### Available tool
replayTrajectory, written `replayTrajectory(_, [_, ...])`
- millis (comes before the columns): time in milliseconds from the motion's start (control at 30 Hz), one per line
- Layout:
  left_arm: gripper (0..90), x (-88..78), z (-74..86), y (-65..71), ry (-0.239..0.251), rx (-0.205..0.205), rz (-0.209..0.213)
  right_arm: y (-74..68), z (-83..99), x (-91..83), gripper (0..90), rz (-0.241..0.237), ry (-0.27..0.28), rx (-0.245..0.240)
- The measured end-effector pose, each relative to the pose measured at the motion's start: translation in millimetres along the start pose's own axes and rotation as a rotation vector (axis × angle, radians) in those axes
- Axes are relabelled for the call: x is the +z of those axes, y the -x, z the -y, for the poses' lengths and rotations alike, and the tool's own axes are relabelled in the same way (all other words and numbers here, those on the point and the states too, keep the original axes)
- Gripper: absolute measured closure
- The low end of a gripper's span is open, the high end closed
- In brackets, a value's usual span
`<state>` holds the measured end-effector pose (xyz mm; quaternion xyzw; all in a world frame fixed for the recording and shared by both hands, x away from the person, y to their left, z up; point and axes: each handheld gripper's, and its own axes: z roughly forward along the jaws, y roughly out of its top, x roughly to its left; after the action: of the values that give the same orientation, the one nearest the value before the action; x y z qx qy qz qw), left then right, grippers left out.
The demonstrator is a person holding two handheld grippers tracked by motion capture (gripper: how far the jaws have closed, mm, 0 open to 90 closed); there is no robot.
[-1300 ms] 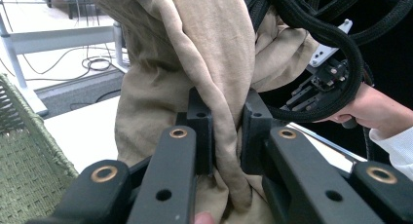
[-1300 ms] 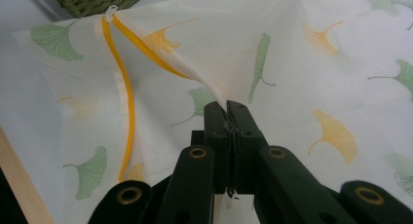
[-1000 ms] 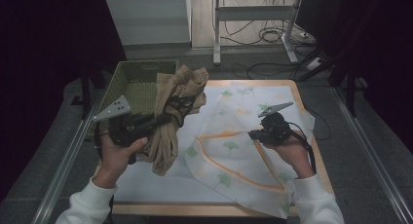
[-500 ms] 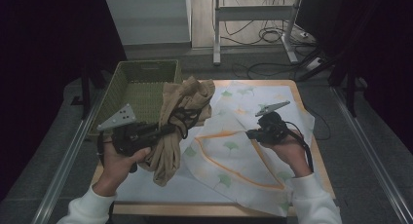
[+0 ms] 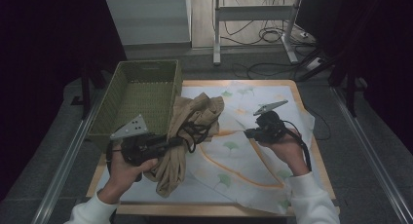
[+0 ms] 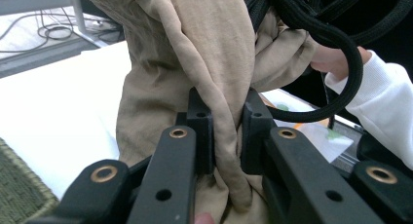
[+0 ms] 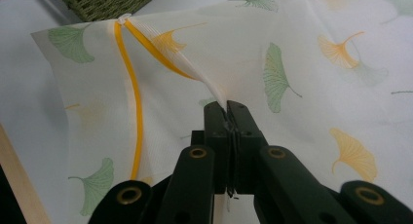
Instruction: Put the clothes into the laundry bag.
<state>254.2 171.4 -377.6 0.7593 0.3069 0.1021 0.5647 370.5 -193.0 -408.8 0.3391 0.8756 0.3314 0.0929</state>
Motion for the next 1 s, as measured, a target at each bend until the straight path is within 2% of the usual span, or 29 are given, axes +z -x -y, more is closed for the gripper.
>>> replayTrajectory(467, [78.9, 13.9, 11.2, 10.8, -0.064, 0.014, 0.034, 1.1, 0.6, 0.0, 86.8, 0.0, 0.0, 0.005])
replayTrajectory(1000, [78.9, 35.7, 30.3, 11.9, -0.167, 0.015, 0.046, 2.5, 0.9, -1.7, 86.8, 0.004, 0.008, 0.009])
